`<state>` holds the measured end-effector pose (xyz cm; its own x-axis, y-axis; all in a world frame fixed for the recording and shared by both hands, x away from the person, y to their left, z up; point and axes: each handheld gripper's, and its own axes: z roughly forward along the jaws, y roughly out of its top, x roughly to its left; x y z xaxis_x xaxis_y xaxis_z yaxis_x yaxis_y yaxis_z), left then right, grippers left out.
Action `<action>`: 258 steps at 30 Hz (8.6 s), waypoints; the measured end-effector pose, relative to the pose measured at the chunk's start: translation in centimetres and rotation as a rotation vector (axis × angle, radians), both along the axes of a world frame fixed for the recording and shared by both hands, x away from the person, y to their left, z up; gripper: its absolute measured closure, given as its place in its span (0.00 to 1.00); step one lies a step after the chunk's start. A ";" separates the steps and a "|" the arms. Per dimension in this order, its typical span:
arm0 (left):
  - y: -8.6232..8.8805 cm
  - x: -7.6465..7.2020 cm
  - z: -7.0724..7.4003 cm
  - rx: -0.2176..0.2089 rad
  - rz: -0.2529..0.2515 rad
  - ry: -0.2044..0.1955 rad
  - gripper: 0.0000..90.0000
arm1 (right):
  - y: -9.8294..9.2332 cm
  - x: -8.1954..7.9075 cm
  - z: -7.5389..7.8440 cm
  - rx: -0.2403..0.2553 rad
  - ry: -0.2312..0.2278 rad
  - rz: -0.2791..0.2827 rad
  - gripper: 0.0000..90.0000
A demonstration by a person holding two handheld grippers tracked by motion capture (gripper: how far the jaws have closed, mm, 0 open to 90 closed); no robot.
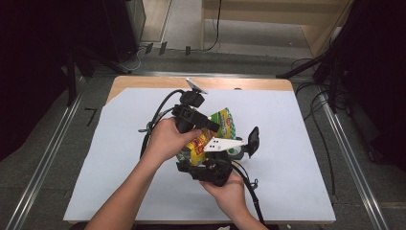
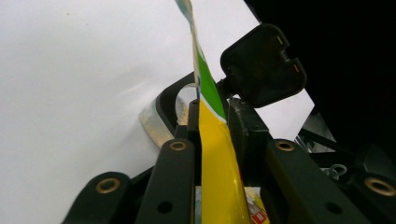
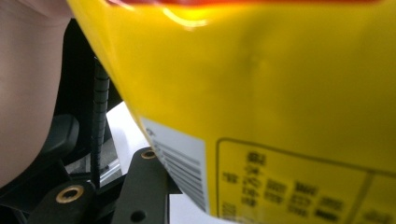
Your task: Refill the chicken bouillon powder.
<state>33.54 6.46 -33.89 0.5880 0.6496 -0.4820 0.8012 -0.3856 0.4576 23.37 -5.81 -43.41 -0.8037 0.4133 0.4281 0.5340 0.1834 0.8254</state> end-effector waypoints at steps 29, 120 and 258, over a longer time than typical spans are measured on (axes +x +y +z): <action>0.0 0.6 -0.2 0.033 -0.003 0.034 0.92 | 0.3 0.1 0.0 0.002 0.008 0.006 0.74; 1.2 0.1 0.1 0.002 0.005 0.019 0.93 | 0.5 -0.2 0.2 -0.005 -0.014 0.041 0.73; 0.3 -0.3 -0.2 0.020 0.002 -0.007 0.93 | 0.1 -0.1 -0.2 0.002 0.006 0.034 0.74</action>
